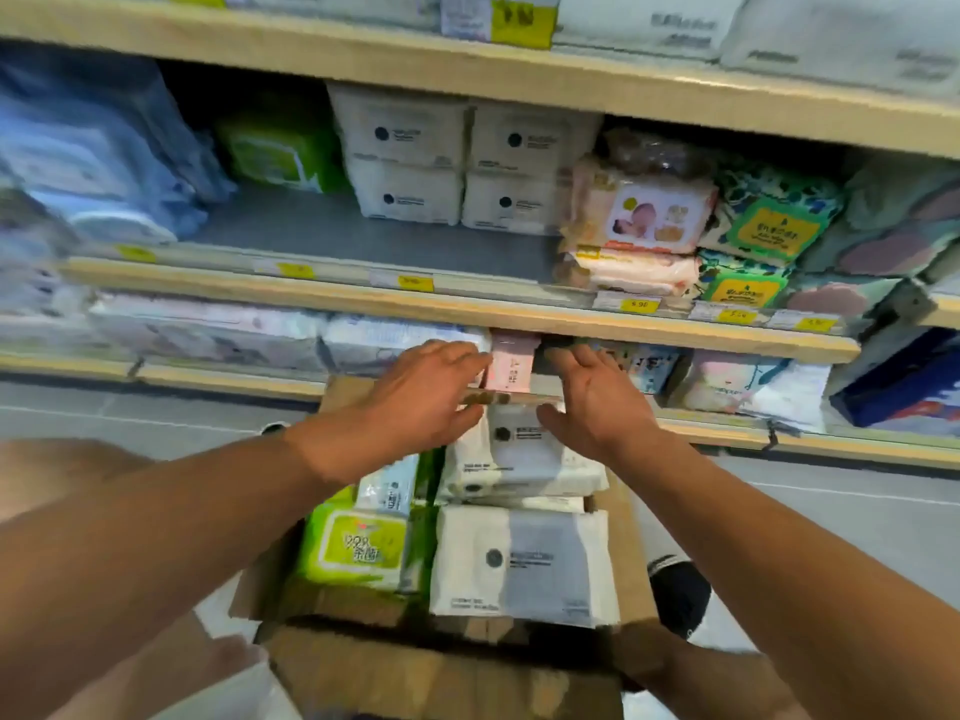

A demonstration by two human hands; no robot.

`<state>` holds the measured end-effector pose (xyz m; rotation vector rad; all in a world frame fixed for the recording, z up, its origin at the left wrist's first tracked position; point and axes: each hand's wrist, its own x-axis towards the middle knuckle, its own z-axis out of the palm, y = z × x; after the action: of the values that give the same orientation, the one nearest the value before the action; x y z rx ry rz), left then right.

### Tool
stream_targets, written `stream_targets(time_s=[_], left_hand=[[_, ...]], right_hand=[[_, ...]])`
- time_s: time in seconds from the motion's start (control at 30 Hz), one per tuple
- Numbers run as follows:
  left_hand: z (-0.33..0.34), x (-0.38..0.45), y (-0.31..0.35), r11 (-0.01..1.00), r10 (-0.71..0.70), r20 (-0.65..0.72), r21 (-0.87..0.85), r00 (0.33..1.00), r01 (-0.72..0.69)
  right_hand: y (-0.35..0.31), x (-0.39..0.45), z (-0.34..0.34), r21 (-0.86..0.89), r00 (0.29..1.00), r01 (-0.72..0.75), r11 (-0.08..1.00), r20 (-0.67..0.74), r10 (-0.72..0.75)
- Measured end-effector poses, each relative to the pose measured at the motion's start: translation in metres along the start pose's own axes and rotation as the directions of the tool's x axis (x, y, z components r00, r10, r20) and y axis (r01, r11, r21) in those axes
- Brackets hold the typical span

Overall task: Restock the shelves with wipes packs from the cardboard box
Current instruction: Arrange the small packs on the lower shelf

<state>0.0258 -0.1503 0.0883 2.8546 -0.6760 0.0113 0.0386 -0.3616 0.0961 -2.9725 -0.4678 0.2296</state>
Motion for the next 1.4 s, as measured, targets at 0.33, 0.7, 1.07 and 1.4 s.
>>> stream_targets(time_s=[0.33, 0.7, 1.07, 1.4], left_hand=[[0.027, -0.09, -0.118, 0.983, -0.154, 0.189, -0.065, 0.97, 0.169], [0.095, -0.085, -0.18, 0.969, -0.226, 0.353, -0.016, 0.908, 0.247], [0.137, -0.084, -0.184, 0.932, -0.361, 0.274, 0.143, 0.891, 0.334], [0.108, -0.089, -0.179, 0.889, -0.418, 0.259, -0.081, 0.87, 0.451]], right_hand=[[-0.122, 0.039, 0.038, -0.08, 0.961, 0.205, 0.975, 0.205, -0.186], [-0.164, 0.072, 0.122, -0.114, 0.906, 0.177, 0.977, 0.408, -0.117], [-0.175, 0.074, 0.178, -0.225, 0.961, 0.043, 0.973, 0.274, 0.021], [-0.176, 0.063, 0.148, -0.068, 0.967, 0.095, 0.993, 0.242, -0.076]])
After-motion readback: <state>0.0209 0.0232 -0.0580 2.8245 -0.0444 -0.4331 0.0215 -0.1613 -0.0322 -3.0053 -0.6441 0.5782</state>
